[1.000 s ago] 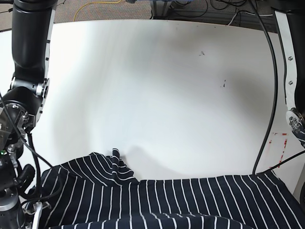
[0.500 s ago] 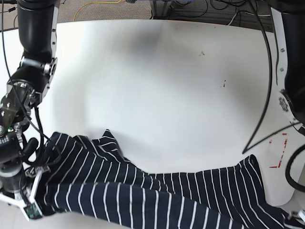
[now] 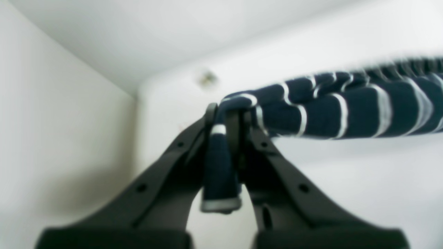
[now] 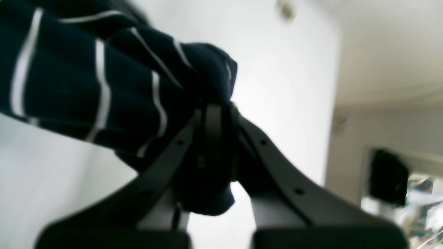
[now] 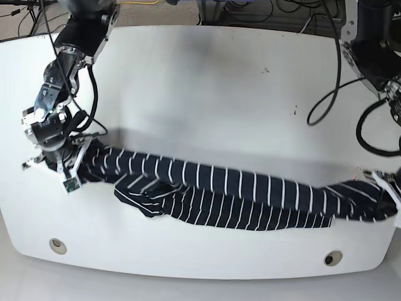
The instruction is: Layout the t-shirt on the table in an organized manner, then fold the t-shirt properly
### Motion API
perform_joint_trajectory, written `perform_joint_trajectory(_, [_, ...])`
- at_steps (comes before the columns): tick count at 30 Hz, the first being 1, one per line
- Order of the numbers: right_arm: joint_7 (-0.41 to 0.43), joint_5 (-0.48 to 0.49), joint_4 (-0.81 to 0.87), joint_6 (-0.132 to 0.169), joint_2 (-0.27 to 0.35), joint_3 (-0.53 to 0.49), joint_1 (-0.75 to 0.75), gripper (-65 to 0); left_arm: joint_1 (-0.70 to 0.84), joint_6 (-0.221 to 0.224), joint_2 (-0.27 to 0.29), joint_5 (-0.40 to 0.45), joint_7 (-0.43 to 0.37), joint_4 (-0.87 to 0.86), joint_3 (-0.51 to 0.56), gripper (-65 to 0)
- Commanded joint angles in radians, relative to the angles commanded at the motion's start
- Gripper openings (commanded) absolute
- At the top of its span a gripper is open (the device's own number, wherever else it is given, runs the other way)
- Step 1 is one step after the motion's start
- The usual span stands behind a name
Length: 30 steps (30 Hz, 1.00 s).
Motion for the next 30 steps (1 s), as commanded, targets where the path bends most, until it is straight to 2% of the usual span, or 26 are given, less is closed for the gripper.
perform_joint_trajectory(7, [0.011, 0.002, 0.000, 0.000, -0.037, 0.002, -0.144, -64.8, 0.256, -0.002, 0.000, -0.061, -0.003, 0.000, -0.094, -65.0])
perform_joint_trajectory(14, [0.014, 0.000, 0.000, 0.000, -0.061, 0.002, -0.264, -64.8, 0.473, -0.003, 0.000, -0.040, -0.012, -0.002, -0.106, -65.0])
perform_joint_trajectory(20, [0.014, -0.002, 0.000, 0.000, -0.063, 0.002, -0.362, -65.0, 0.635, -0.005, -0.002, -0.008, -0.089, -0.002, -0.107, -65.0])
perform_joint_trajectory(26, [0.014, -0.002, 0.000, 0.000, -0.057, 0.002, -0.384, -65.0, 0.658, -0.005, -0.005, 0.020, -0.120, -0.002, -0.104, -65.0])
perform_joint_trajectory(30, [0.014, -0.002, 0.000, 0.000, -0.055, 0.000, -0.330, -65.0, 0.548, -0.005, -0.006, 0.009, -0.120, 0.000, -0.098, -65.0])
